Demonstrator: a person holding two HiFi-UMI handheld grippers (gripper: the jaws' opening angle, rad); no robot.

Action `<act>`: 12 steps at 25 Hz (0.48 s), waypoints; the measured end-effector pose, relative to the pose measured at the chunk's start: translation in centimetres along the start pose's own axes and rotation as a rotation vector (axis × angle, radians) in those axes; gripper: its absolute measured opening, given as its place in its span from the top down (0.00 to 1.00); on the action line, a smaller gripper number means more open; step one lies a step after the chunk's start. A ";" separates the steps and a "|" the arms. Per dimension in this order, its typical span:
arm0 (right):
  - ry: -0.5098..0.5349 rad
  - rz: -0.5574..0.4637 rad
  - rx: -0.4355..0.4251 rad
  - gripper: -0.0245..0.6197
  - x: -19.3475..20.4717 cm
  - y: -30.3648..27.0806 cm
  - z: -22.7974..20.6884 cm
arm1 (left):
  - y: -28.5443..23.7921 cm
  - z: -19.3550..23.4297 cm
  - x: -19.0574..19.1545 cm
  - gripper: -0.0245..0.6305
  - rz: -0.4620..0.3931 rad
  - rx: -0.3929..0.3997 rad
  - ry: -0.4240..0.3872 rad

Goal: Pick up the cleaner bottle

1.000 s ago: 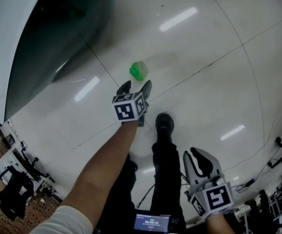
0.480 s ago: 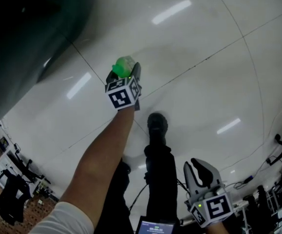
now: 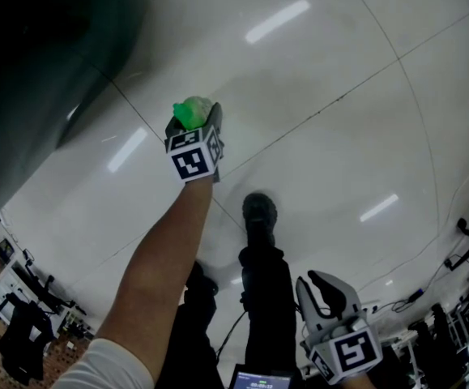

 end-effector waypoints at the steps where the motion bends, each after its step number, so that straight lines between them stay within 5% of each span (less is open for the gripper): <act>1: -0.005 0.009 -0.001 0.84 0.1 0.0 0.0 | -0.1 0.4 -0.3 0.49 -0.006 -0.016 -0.010; 3: -0.013 0.015 -0.001 0.84 0.4 -0.2 0.0 | -0.2 1.4 -0.9 0.67 -0.020 -0.047 -0.024; 12: 0.000 -0.007 0.012 0.84 0.4 -0.8 0.2 | 0.3 4.1 -2.4 0.71 -0.045 0.024 -0.026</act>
Point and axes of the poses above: the fingertips, and each gripper's own axes: y backward along the fingers, z to its left, x out of its underside, the point moved 7 cm from there along y, backward along the fingers, and after that the axes turned 9 degrees about y, right-handed, at the moved point
